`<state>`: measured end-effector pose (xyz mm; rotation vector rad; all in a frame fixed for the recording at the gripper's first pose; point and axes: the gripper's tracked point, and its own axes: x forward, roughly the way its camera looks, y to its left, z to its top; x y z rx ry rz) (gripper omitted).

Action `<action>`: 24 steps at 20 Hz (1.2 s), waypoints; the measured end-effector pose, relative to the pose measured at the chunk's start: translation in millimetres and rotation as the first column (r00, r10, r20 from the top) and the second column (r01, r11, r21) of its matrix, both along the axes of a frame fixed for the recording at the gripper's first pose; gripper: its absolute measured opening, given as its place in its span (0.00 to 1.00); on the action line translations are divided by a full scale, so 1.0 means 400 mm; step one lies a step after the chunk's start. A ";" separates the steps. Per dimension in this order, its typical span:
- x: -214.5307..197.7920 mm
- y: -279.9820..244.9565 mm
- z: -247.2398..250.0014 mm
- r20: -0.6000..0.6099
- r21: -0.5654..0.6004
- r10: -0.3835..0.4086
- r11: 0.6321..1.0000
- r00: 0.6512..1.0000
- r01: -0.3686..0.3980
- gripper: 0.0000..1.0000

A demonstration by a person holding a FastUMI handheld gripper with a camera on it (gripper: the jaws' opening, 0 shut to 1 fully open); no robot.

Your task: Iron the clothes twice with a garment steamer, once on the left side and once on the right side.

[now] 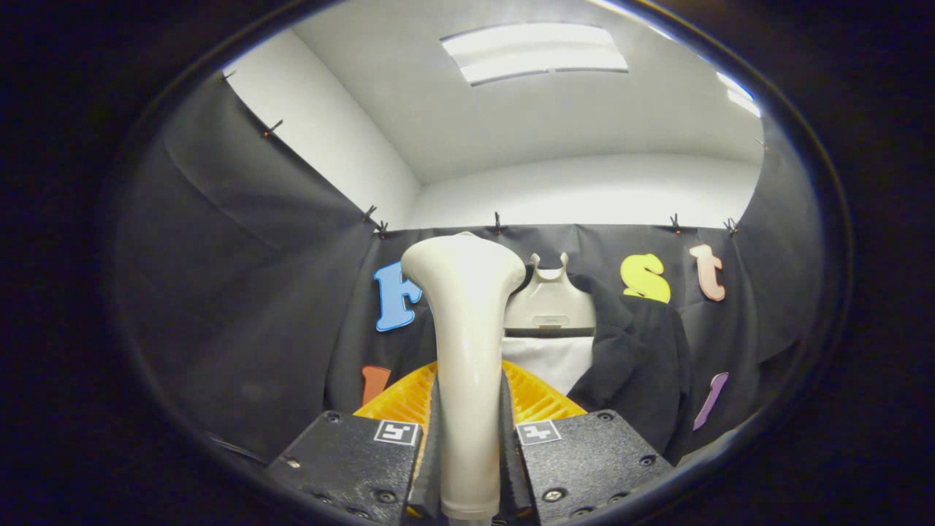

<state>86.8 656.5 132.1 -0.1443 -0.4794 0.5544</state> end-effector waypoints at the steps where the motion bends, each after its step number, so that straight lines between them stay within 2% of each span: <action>1: 0.007 0.001 -0.011 -0.006 -0.008 -0.002 1.000 1.000 0.002 0.36; 10: 0.036 -0.014 -0.161 -0.085 -0.088 -0.036 0.996 0.996 0.028 0.35; 24: 0.021 -0.098 -0.320 -0.201 -0.114 -0.075 0.992 0.977 0.053 0.35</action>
